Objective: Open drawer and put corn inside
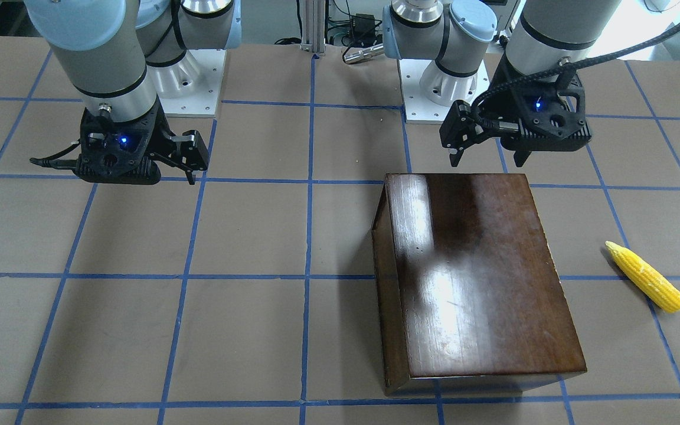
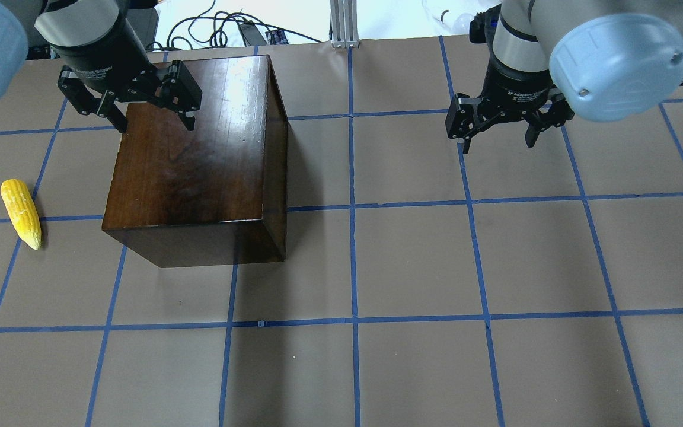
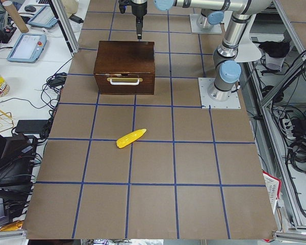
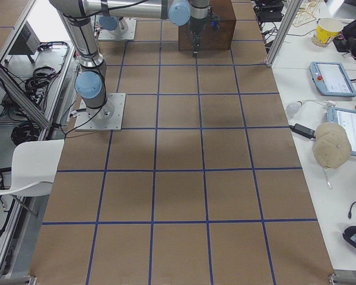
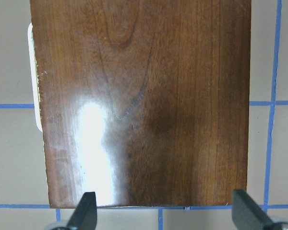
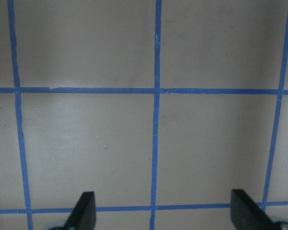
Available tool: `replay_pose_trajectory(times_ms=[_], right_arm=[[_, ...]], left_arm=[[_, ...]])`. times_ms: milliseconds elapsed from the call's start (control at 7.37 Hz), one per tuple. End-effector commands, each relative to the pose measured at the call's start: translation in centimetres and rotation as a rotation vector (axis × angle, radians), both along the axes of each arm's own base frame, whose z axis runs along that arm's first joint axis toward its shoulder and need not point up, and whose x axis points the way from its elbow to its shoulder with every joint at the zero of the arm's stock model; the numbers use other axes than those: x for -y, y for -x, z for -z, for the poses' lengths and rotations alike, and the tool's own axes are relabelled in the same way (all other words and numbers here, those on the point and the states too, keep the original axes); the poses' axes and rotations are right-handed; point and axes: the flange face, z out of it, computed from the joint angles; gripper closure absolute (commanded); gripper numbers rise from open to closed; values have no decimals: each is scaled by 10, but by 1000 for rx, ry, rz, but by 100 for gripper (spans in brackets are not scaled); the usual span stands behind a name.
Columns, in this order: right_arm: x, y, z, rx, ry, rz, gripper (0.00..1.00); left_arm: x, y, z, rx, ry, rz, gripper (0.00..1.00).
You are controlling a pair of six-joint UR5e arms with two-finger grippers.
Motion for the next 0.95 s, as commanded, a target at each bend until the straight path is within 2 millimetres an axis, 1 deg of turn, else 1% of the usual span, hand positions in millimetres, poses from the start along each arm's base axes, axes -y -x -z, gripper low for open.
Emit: replay_pose_trajectory(times_ms=[0, 136, 407, 679, 814], right_arm=[[0, 0, 0, 0, 1, 0, 0], [0, 0, 0, 0, 1, 0, 0], [0, 0, 0, 0, 1, 0, 0], [0, 0, 0, -1, 1, 0, 0], [0, 0, 0, 0, 1, 0, 0]], left_arm=[[1, -1, 2, -2, -2, -2, 0], [0, 2, 3, -2, -5, 2, 0], [1, 2, 3, -4, -5, 4, 0], [2, -3, 4, -2, -8, -7, 0], [2, -1, 5, -2, -8, -2, 0]])
